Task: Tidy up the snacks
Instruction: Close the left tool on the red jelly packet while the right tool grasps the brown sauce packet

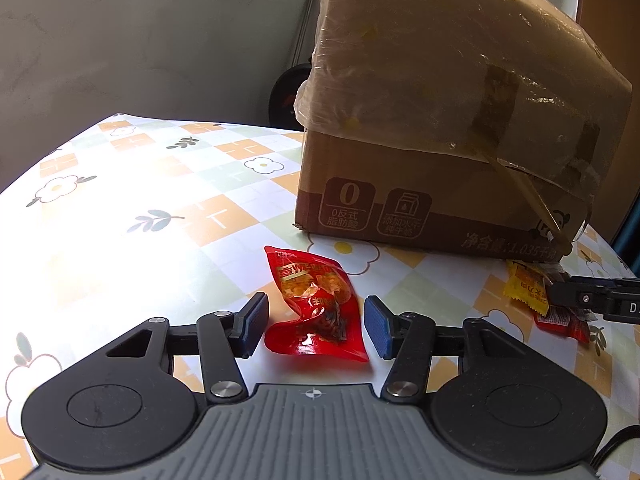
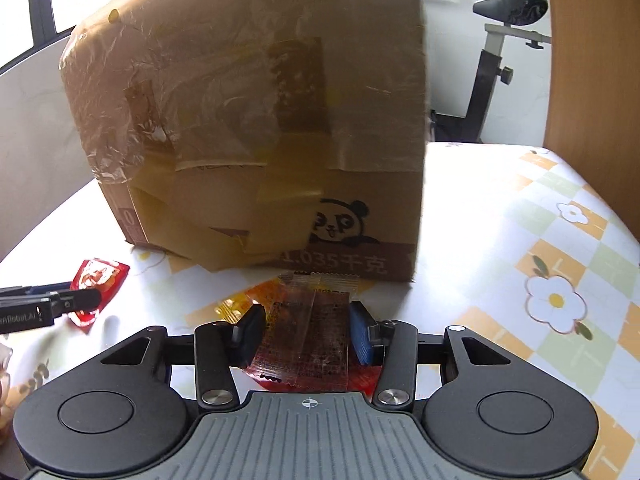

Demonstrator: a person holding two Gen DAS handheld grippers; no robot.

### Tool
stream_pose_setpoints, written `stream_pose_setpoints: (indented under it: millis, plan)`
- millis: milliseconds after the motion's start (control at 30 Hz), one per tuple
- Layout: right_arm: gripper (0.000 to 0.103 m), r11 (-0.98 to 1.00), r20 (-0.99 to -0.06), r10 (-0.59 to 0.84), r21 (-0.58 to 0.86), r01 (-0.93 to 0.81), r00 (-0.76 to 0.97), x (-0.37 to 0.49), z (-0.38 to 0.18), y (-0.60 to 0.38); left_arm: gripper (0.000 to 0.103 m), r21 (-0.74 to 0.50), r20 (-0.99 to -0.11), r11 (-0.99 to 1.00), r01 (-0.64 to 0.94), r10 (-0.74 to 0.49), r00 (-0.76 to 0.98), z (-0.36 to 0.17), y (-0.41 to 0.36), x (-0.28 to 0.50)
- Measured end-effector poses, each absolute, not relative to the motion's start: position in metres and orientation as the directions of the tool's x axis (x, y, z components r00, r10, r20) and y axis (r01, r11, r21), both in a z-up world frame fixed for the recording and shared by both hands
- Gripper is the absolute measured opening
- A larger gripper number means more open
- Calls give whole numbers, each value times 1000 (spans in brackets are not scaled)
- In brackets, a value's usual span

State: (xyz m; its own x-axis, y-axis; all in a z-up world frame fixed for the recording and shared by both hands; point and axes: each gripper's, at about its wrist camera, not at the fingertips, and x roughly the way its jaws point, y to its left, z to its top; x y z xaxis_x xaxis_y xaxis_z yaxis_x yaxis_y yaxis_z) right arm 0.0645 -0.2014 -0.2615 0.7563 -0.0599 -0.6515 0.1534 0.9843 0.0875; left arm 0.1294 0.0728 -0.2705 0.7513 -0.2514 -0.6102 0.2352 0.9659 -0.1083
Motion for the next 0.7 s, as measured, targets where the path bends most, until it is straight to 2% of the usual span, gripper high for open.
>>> stream_pose_setpoints:
  millis: [100, 367, 467, 567, 700]
  plan:
    - [42, 979, -634, -49, 123, 164, 771, 57, -262, -209, 56, -101, -612, 967, 234, -245, 752, -270, 72, 129]
    - [42, 989, -629, -38, 89, 120, 776, 59, -266, -199, 55, -75, -617, 970, 230, -227, 754, -270, 69, 129]
    - [42, 987, -626, -29, 106, 123, 779, 59, -266, -202, 50, -59, -619, 973, 224, -212, 757, -269, 68, 128]
    - [42, 983, -625, -30, 123, 136, 780, 58, -266, -207, 36, -72, -614, 977, 199, -201, 764, -269, 73, 128]
    - [42, 978, -624, -26, 146, 149, 781, 58, -267, -212, 32, -112, -603, 975, 194, -222, 766, -268, 79, 126]
